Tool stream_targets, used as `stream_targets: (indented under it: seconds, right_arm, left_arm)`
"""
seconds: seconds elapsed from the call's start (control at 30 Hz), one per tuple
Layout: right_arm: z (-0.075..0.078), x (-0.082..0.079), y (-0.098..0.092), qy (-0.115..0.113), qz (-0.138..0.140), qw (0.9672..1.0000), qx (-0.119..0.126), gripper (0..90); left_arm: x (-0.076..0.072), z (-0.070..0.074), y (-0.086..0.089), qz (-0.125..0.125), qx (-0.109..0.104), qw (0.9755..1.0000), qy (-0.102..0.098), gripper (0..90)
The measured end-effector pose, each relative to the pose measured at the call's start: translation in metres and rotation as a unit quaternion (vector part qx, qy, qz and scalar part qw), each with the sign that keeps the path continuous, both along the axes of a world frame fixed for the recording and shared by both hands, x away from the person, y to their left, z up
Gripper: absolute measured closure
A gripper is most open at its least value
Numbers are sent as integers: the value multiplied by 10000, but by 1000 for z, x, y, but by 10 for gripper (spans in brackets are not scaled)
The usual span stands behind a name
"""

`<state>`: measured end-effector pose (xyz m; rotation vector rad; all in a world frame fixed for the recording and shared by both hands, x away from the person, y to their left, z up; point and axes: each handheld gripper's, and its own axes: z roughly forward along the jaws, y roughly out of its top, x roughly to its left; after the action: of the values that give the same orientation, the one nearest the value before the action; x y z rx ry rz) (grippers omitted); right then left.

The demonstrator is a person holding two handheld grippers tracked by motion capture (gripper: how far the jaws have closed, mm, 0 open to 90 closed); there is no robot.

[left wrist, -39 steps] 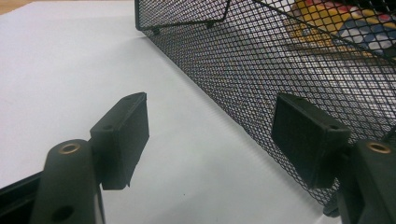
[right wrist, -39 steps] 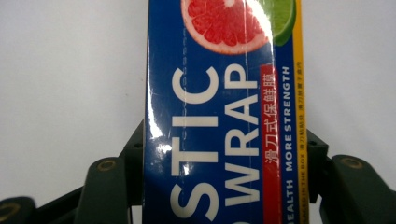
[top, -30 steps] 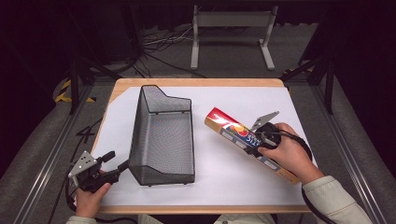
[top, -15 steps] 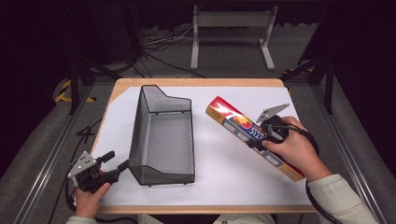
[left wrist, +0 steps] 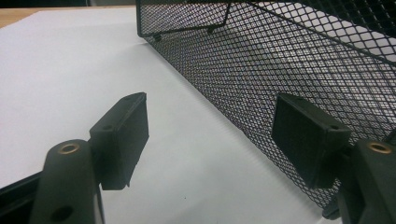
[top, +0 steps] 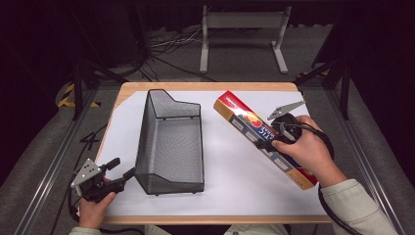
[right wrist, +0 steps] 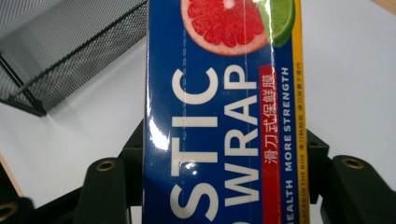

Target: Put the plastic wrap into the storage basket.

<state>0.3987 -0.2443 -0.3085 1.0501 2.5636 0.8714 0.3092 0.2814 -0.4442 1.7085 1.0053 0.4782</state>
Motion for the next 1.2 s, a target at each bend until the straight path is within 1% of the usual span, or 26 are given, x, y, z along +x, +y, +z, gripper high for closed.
stream_targets:
  seconds: [0.1, 0.13, 0.23, 0.33, 0.37, 0.4, 0.5, 0.57, 0.7, 0.83, 0.9, 1.1, 1.2]
  right_arm:
    - [2, 3, 7, 55, -138, 9999, 62, 406]
    - [3, 4, 11, 100, -221, 9997, 86, 407]
    - [5, 8, 21, 187, -350, 9990, 186, 407]
    - [8, 10, 31, 225, -440, 9985, 247, 406]
    - [9, 10, 36, 241, -515, 9981, 241, 406]
    - [9, 10, 36, 241, -515, 9981, 241, 406]
    - [14, 11, 54, 311, -605, 9974, 220, 407]
    - [17, 11, 63, 319, -601, 9975, 199, 407]
    - [21, 12, 80, 341, -634, 9970, 276, 407]
    - [22, 11, 99, 329, -708, 9962, 376, 407]
    - [22, 10, 109, 365, -723, 9959, 409, 408]
    - [22, 10, 131, 416, -805, 9952, 373, 408]
    - [22, 9, 142, 350, -900, 9946, 383, 408]
  left_arm:
    - [0, 0, 0, -6, 11, 10000, -3, 281]
    - [0, 0, 0, -8, 12, 10000, -2, 282]
    - [0, 0, 0, -24, 0, 10000, -2, 281]
    - [0, 0, 0, -28, -1, 10000, -5, 281]
    - [0, 0, 0, -31, 6, 10000, -10, 281]
    - [0, 0, 0, -31, 6, 10000, -10, 281]
    - [0, 0, -1, -27, 11, 10000, -17, 280]
    - [0, -1, -1, -30, 21, 10000, -20, 280]
    - [0, 0, 0, -24, 13, 10000, -26, 280]
    - [1, -1, -1, -26, 18, 10000, -26, 279]
    - [1, -1, 0, -26, 11, 10000, -23, 279]
    - [0, -1, 0, -23, -6, 10000, -27, 279]
    - [0, -1, 0, -25, -7, 10000, -35, 279]
